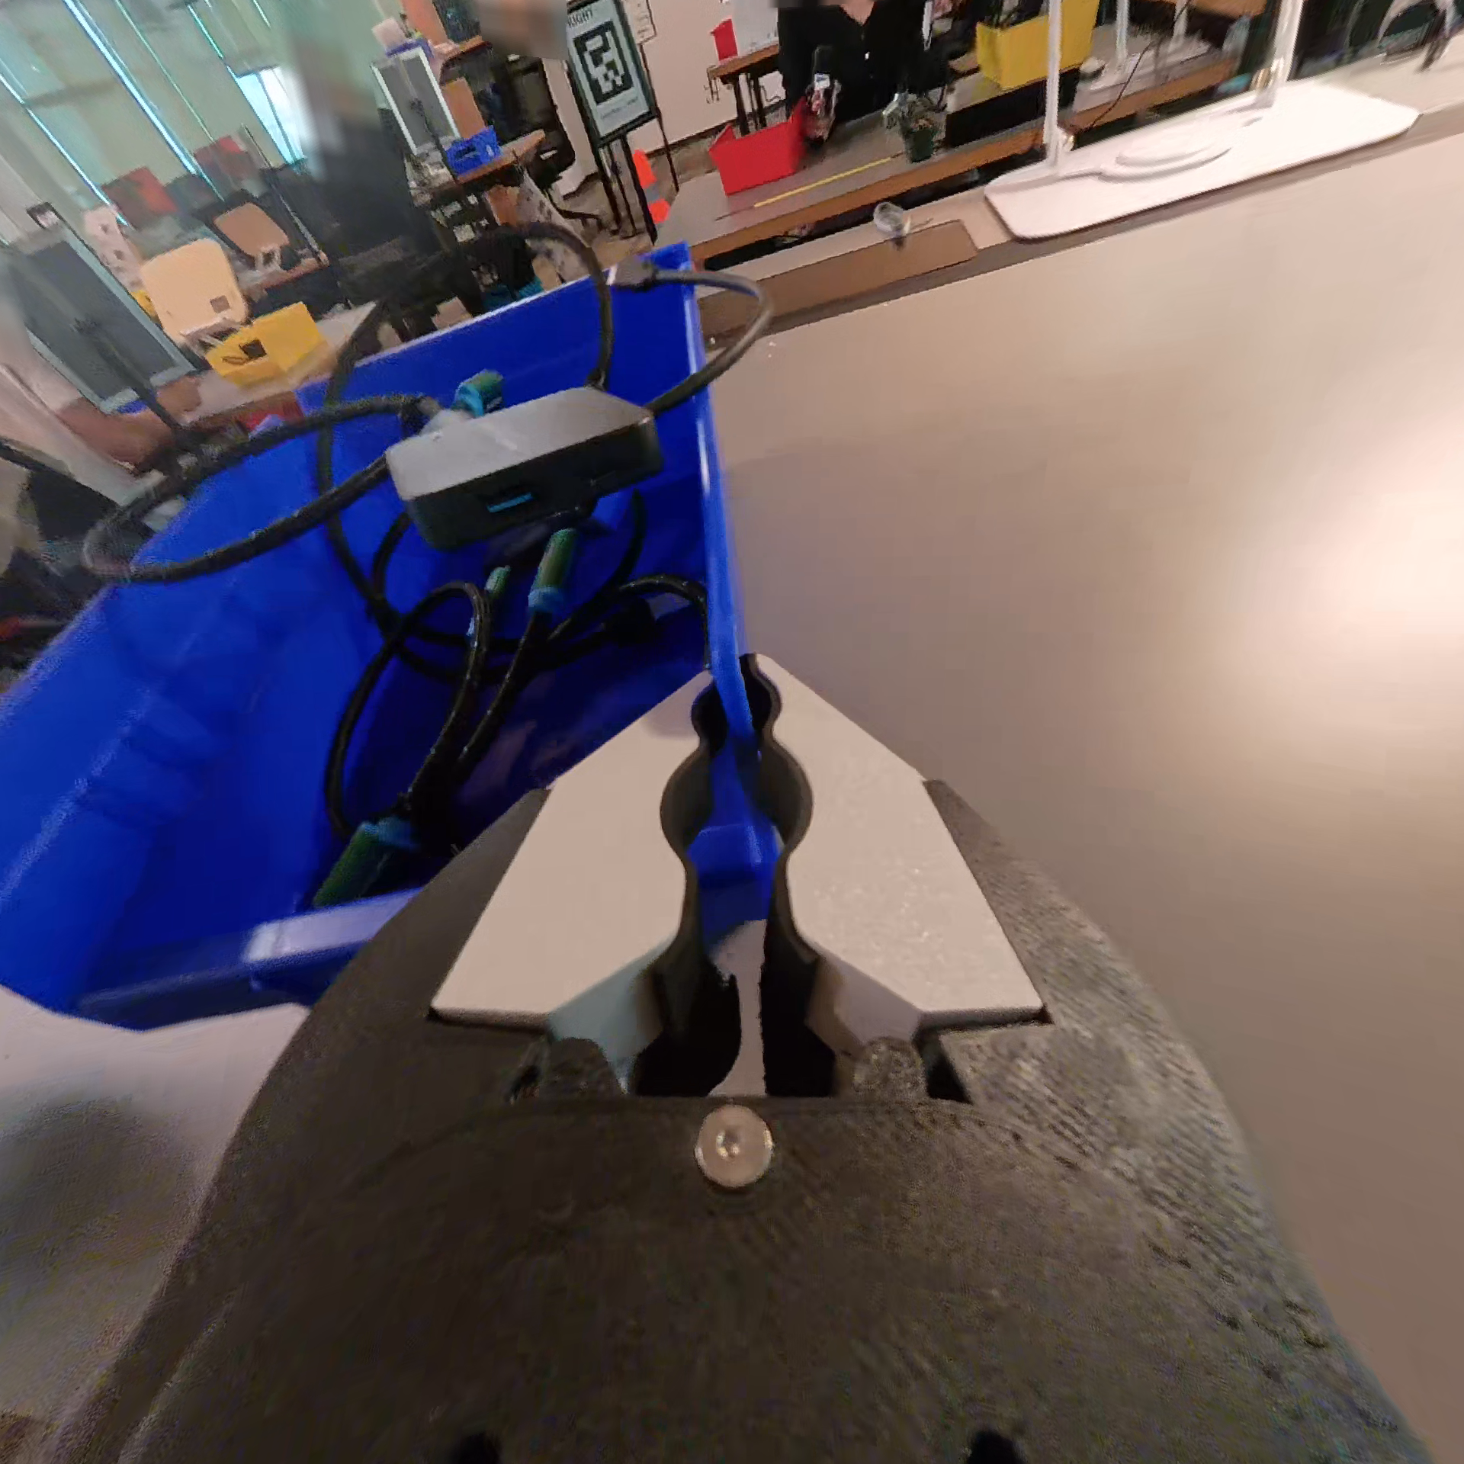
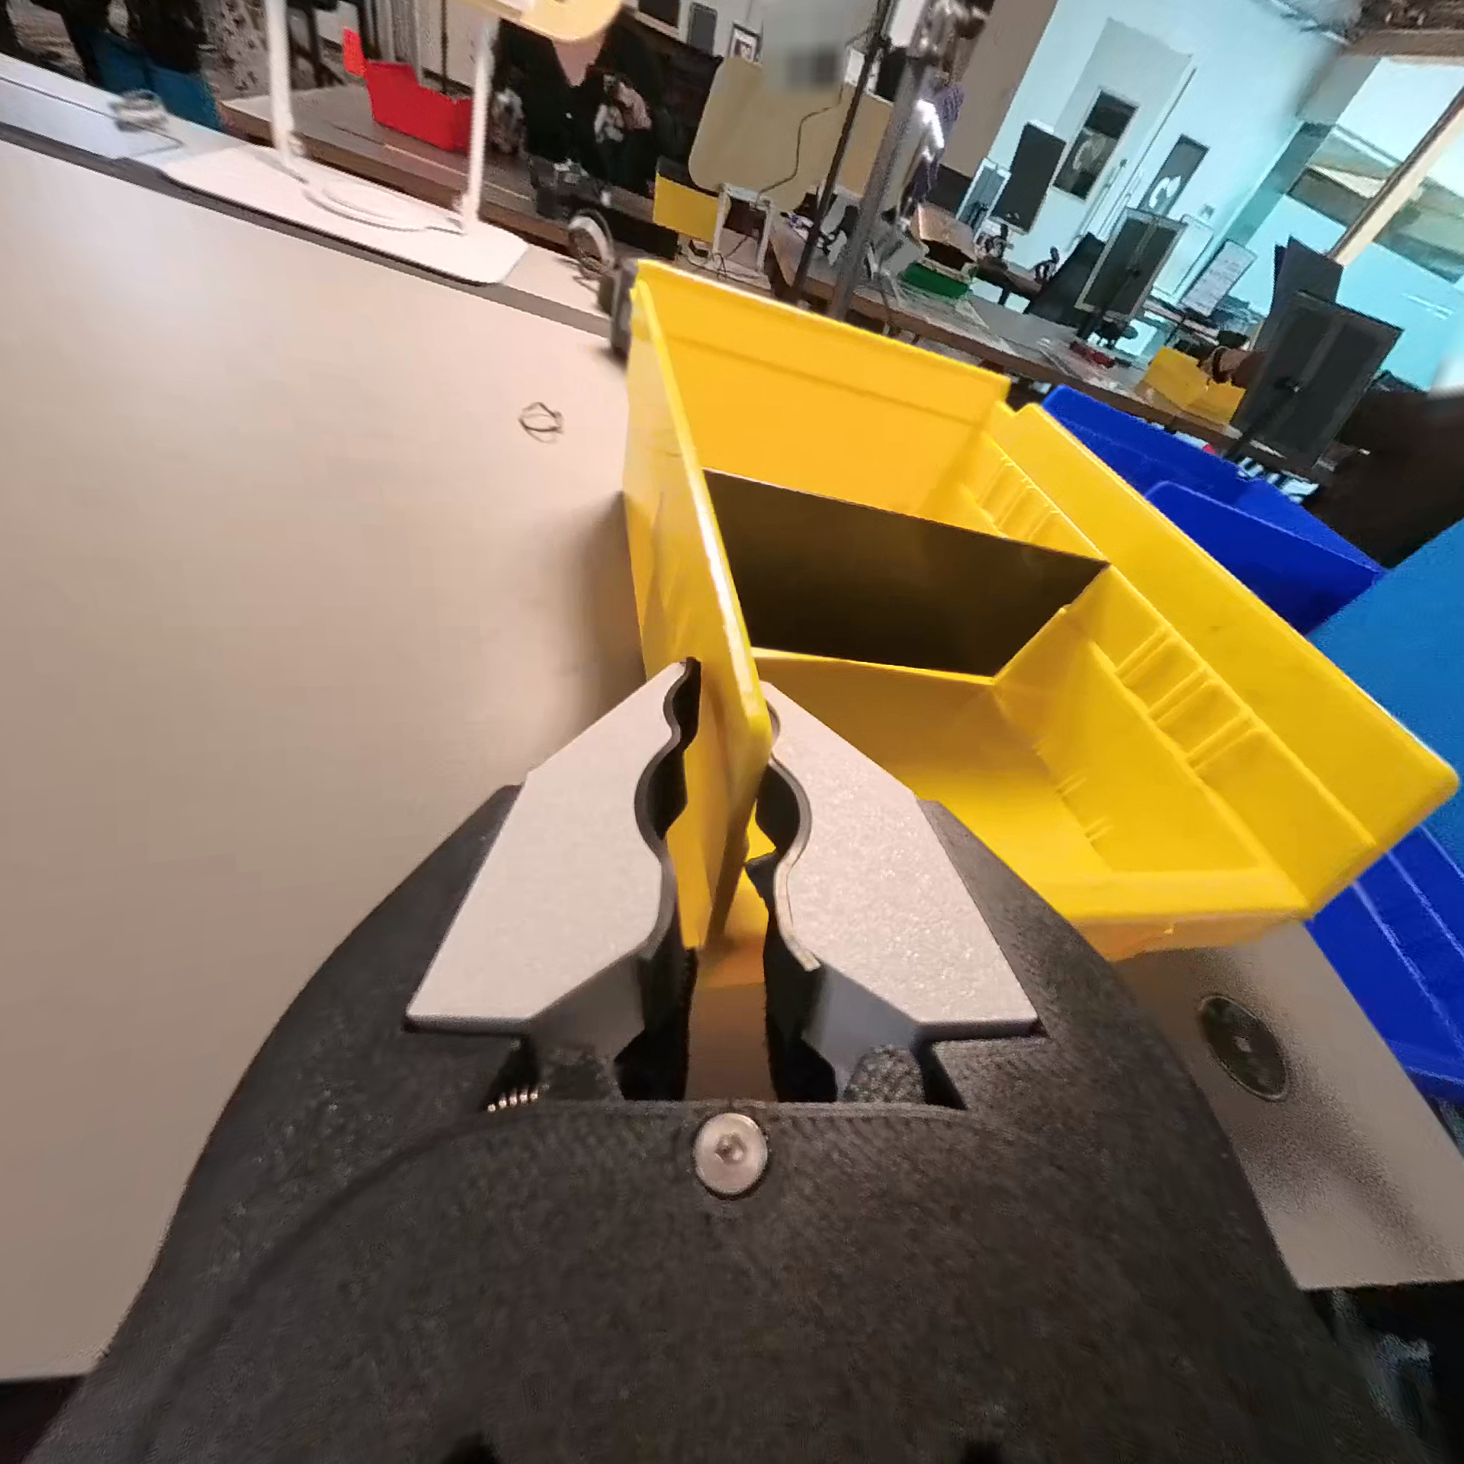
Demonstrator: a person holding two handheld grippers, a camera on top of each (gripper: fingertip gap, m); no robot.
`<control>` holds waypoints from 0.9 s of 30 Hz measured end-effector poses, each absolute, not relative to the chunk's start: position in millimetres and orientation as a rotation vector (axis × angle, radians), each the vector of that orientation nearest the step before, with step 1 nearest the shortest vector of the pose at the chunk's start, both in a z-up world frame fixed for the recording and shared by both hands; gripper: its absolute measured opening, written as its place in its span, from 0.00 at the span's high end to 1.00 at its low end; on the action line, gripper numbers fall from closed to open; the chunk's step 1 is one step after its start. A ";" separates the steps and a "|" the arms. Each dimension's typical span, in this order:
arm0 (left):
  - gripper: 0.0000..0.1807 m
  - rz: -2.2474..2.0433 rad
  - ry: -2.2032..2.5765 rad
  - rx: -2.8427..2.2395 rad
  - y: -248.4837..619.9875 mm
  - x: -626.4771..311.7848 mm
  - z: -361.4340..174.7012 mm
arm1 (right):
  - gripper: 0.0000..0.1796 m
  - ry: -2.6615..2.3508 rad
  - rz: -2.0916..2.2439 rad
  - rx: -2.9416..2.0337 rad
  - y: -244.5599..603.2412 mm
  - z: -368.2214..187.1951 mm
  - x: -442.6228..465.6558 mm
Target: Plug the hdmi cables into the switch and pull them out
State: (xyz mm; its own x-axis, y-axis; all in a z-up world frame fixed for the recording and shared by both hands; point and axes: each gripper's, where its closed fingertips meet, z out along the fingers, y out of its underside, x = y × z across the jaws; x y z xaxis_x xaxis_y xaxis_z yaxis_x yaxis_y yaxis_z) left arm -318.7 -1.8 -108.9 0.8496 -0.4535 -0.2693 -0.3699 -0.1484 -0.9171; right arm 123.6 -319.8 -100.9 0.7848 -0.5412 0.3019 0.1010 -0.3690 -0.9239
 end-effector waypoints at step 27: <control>0.97 -0.164 0.495 -1.855 60.1 -406.4 -110.4 | 0.98 0.248 -0.573 -1.891 -286.8 -103.4 186.3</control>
State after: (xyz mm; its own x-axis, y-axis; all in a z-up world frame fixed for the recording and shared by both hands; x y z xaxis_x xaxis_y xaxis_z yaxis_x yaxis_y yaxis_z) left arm -406.4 60.1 -110.4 0.9013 -0.4132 -0.1302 -0.2538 -0.2600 -0.9316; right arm 186.3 -286.8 -103.4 0.8614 -0.4292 0.2715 0.0963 -0.3869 -0.9171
